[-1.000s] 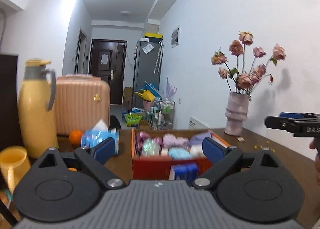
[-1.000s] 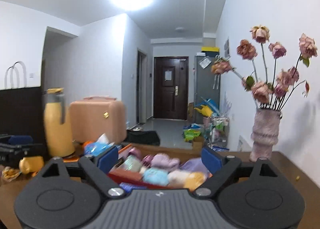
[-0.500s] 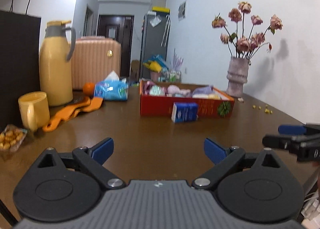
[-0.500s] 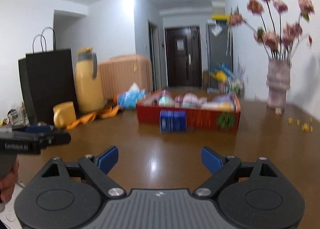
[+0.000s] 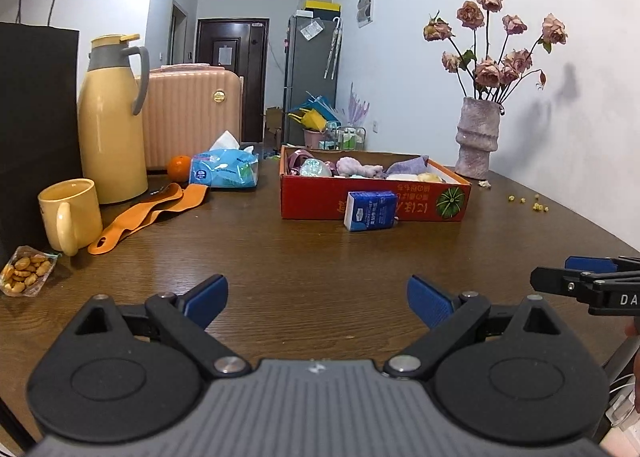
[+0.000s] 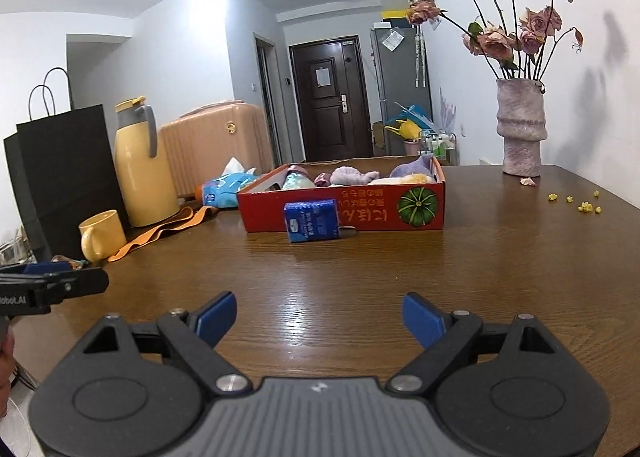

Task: Organize soft objects

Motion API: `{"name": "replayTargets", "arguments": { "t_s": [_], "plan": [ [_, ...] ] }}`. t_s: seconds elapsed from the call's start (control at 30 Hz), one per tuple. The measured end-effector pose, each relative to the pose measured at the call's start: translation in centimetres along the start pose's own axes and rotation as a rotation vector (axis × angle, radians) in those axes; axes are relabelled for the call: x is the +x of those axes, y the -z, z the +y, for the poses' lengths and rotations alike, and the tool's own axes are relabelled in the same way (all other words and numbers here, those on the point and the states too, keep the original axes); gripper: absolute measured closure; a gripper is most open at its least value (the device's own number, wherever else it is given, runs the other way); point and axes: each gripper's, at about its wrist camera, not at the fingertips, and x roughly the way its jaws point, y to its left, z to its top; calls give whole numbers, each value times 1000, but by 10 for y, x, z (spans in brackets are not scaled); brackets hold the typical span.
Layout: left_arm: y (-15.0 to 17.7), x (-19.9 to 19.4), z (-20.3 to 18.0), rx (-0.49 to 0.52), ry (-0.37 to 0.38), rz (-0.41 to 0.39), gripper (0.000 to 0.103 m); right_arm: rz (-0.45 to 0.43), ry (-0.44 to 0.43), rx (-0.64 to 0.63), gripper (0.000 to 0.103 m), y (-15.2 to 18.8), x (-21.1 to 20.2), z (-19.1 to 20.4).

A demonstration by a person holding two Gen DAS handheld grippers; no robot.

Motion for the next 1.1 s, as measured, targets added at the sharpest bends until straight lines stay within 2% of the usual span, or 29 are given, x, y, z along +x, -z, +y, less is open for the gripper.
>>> {"name": "replayTargets", "arguments": {
  "t_s": [0.13,0.2,0.3,0.4,0.47,0.53,0.63,0.7,0.8,0.83,0.9,1.0,1.1],
  "plan": [
    [-9,19,1,-33,41,18,8,9,-23,20,15,-7,15,-7],
    [-17,36,4,-72,53,45,19,13,-44,35,15,-15,28,-11],
    [-35,71,6,-106,72,76,26,17,-80,61,20,-33,55,-21],
    [-54,112,5,-109,86,97,30,41,-103,90,24,-57,95,-33],
    [-66,141,4,-122,118,104,33,58,-118,122,35,-74,127,-44],
    [-78,173,4,-135,145,113,33,79,-148,149,37,-88,161,-52],
    [-84,218,0,-101,184,156,36,117,-166,166,40,-100,210,-61],
    [-81,239,-3,-72,201,153,39,144,-177,151,42,-101,233,-62],
    [-74,262,-10,-7,253,127,51,178,-197,128,45,-98,261,-60],
    [-71,268,-10,2,271,134,55,184,-219,136,50,-96,267,-60],
    [-67,279,-8,-11,311,142,68,206,-261,168,57,-91,279,-64],
    [-63,284,-4,-38,321,113,78,224,-311,245,59,-84,289,-73],
    [-65,280,1,-68,315,110,84,221,-331,271,61,-83,291,-75]
  ]
}}
